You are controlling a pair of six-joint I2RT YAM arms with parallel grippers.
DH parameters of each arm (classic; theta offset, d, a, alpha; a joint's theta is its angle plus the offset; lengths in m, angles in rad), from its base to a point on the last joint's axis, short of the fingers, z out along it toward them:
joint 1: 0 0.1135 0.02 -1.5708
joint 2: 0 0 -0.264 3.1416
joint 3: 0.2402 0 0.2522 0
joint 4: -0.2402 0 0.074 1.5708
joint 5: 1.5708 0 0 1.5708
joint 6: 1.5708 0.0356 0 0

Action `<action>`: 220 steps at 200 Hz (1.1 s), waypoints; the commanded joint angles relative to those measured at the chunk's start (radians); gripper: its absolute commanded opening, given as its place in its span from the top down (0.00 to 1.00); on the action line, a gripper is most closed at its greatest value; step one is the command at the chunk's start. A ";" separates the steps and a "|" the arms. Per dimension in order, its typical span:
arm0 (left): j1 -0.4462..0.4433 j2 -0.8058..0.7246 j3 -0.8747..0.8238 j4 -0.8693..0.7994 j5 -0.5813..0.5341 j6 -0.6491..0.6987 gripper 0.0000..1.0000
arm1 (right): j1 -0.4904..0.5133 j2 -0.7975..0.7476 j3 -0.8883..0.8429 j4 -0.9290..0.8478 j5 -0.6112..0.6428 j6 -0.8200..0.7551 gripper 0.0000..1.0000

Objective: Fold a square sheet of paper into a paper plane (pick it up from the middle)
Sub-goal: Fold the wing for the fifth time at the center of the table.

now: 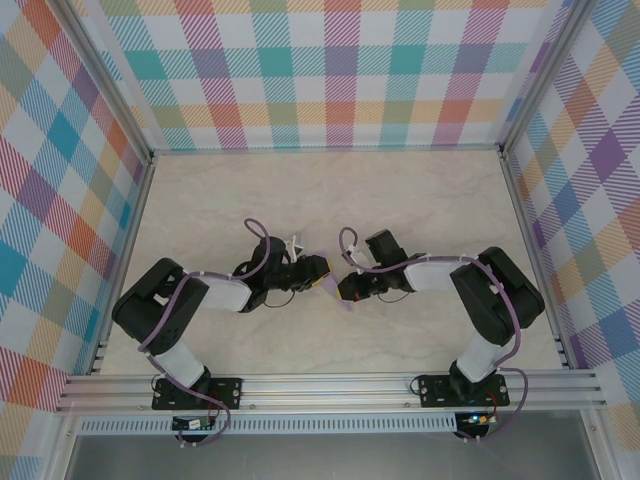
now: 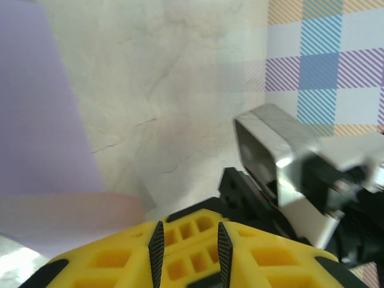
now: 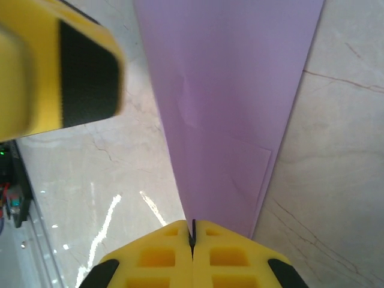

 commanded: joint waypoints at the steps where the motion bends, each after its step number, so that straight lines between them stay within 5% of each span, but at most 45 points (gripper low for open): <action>1: -0.003 -0.039 -0.026 -0.055 0.020 0.054 0.68 | -0.009 0.009 -0.016 0.055 -0.086 0.059 1.00; 220: -0.037 0.106 -0.057 0.099 0.031 0.032 0.70 | -0.031 0.138 0.003 0.063 -0.122 0.159 1.00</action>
